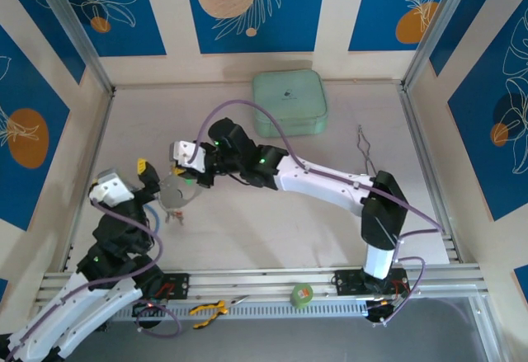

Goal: Put the keys on the keyring

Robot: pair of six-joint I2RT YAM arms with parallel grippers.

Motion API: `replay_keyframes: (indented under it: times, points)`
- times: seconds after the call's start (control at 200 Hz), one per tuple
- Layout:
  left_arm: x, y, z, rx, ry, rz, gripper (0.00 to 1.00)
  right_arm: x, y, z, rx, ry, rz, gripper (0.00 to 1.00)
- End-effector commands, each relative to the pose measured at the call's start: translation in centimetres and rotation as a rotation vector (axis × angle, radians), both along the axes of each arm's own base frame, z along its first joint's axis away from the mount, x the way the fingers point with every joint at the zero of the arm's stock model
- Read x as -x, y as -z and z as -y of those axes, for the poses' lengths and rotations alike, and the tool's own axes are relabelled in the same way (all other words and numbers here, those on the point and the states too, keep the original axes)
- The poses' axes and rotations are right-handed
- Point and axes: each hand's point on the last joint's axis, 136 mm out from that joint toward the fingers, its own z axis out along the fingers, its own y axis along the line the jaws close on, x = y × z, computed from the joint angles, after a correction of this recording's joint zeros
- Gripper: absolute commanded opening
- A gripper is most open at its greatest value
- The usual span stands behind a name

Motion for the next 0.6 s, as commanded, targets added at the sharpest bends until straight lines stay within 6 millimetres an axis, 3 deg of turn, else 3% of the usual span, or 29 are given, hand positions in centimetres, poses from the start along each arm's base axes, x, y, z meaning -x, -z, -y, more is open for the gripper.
replay_keyframes:
  times: [0.0,0.125,0.31,0.595]
  points:
    - [0.6,0.6,-0.8,0.021,-0.020,-0.031,0.94,0.0,0.3,-0.8,-0.019,-0.006,-0.036,0.00]
    - [-0.1,1.7,0.4,0.013,0.036,-0.060,0.94,-0.3,4.5,1.2,0.105,0.017,-0.064,0.00]
    - [-1.6,2.9,2.3,-0.005,0.082,-0.085,0.94,-0.6,10.5,6.7,0.336,0.079,-0.064,0.00]
    - [-3.5,3.9,4.7,-0.024,0.129,-0.115,0.94,-1.2,16.1,14.7,0.664,0.158,-0.006,0.00]
